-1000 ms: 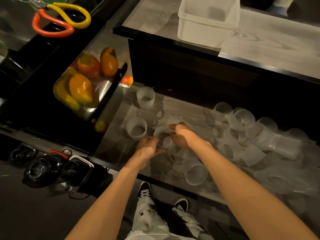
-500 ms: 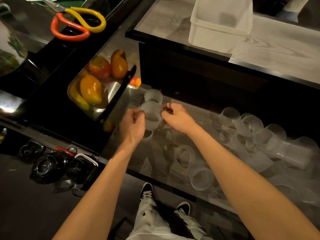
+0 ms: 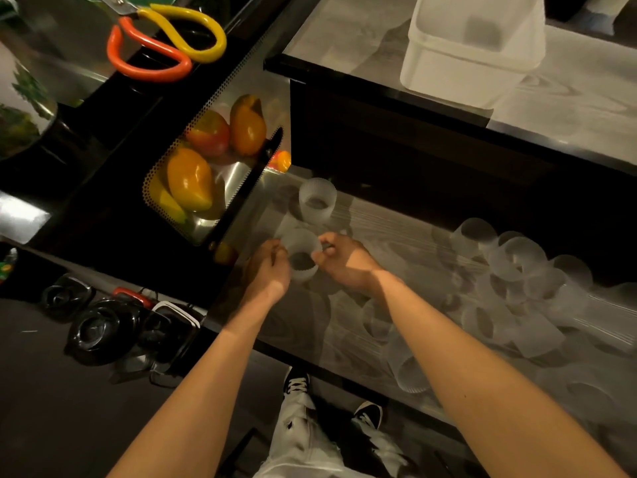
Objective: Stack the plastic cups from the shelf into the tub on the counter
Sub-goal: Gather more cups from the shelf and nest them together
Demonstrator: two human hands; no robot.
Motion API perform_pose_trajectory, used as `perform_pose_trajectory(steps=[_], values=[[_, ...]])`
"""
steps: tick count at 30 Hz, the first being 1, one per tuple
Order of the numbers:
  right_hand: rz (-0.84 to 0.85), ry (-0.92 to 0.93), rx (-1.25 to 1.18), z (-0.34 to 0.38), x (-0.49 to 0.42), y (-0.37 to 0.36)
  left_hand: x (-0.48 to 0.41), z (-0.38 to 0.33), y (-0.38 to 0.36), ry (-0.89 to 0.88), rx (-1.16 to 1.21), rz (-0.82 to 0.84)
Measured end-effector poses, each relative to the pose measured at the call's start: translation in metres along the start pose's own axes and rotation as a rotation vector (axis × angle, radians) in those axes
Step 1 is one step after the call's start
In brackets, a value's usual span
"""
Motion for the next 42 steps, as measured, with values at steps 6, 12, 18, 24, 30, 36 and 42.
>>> perform_pose_trajectory(steps=[6,12,18,24,30,36,42], values=[[-0.244,0.056,-0.153,0.017,-0.021,0.044,-0.017,-0.058,0.007,-0.249,0.1,-0.057],[-0.41,0.11,-0.164,0.041,-0.042,0.097,-0.048,-0.124,0.003,-0.364,0.056,-0.048],[-0.282,0.035,-0.22,0.025,-0.062,0.095,-0.074,-0.124,-0.013,-0.333,-0.035,0.039],[-0.267,-0.034,-0.09,0.015,-0.072,0.075,-0.09,-0.098,-0.02,-0.264,-0.067,0.104],[-0.231,-0.136,0.002,0.014,-0.072,0.07,-0.093,-0.09,-0.027,-0.243,-0.117,0.121],[-0.246,-0.077,-0.009,0.009,-0.058,0.076,-0.085,-0.085,-0.034,-0.168,-0.072,0.126],[-0.139,-0.04,-0.074,0.004,-0.061,0.063,-0.07,-0.063,-0.036,-0.167,-0.068,0.264]])
Point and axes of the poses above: each hand's wrist, its own x-axis away from the middle knuckle, its own y-axis out of the back of the hand, z = x × y, the point moved 5 cm from there along -x, towards the middle knuckle, and after that the axes turned 10 degrees about x, right-handed, at the moved point
